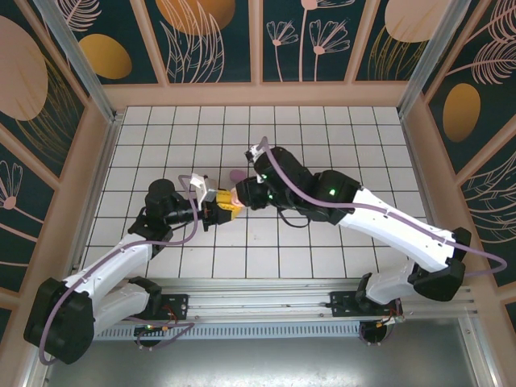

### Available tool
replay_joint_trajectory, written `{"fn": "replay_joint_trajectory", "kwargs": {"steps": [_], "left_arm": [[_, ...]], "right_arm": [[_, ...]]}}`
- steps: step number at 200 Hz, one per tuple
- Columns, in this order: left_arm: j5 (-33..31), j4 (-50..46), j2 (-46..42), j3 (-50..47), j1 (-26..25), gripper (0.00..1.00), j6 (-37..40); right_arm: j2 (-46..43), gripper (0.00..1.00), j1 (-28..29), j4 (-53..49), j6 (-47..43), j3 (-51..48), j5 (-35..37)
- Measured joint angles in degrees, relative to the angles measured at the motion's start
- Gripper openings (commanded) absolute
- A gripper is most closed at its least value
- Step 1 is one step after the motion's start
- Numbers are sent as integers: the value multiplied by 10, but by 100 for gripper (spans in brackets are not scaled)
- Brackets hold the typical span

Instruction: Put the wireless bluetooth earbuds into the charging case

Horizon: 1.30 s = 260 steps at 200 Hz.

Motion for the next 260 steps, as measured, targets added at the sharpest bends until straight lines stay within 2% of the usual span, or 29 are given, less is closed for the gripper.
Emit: {"fn": "replay_joint_trajectory", "kwargs": {"steps": [59, 95, 142, 167, 198, 229, 260], "left_arm": [[5, 34, -31, -12, 0, 0, -2], [8, 46, -57, -24, 0, 0, 0], [2, 57, -75, -25, 0, 0, 0], [0, 61, -76, -27, -1, 0, -7], [-15, 82, -76, -28, -1, 0, -26], [-23, 104, -75, -30, -1, 0, -45], [-29, 117, -72, -30, -1, 0, -59]], "right_arm": [[-31, 30, -107, 62, 35, -60, -83], [25, 36, -99, 66, 24, -33, -136], [55, 38, -74, 50, 17, -30, -150], [14, 48, -77, 63, 31, -71, -142], [-83, 57, -108, 99, 69, -161, -152], [-156, 64, -151, 190, 116, -242, -207], [-150, 67, -158, 264, 155, -272, -267]]}}
